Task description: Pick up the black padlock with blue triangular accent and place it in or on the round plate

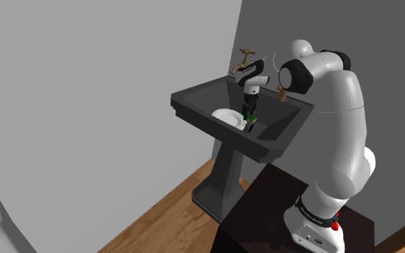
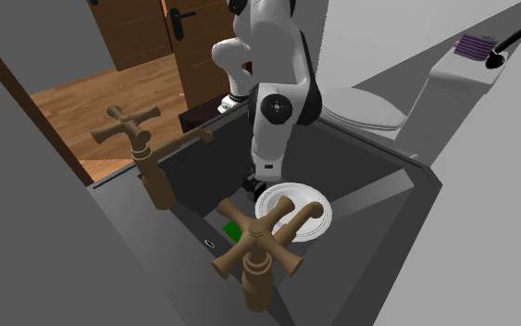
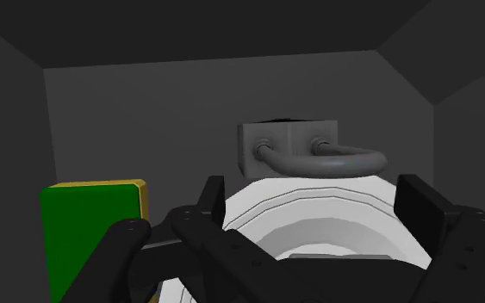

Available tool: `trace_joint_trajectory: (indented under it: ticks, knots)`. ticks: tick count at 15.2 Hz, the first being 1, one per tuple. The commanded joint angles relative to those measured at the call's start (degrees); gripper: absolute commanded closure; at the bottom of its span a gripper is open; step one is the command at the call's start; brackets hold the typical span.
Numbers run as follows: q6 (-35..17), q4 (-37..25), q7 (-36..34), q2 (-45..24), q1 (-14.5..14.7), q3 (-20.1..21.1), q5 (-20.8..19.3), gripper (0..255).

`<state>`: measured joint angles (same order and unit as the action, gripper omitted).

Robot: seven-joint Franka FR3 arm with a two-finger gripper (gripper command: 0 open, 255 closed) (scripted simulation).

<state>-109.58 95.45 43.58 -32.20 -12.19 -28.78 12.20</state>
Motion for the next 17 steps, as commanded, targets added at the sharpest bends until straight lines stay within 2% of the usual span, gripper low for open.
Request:
trace_joint_trajectory:
  ticks: [1, 5, 12, 13, 17]
  knots:
    - [-1.01, 0.66, 0.21, -0.69, 0.00, 0.16, 0.05, 0]
    - [-3.47, 2.49, 0.54, -1.40, -0.02, 0.45, 0.53, 0]
    - [-3.46, 2.49, 0.53, -1.40, -0.02, 0.45, 0.53, 0]
    - [-3.46, 2.49, 0.53, -1.40, -0.02, 0.45, 0.53, 255]
    - [-3.46, 2.50, 0.53, -1.39, -0.02, 0.45, 0.52, 255]
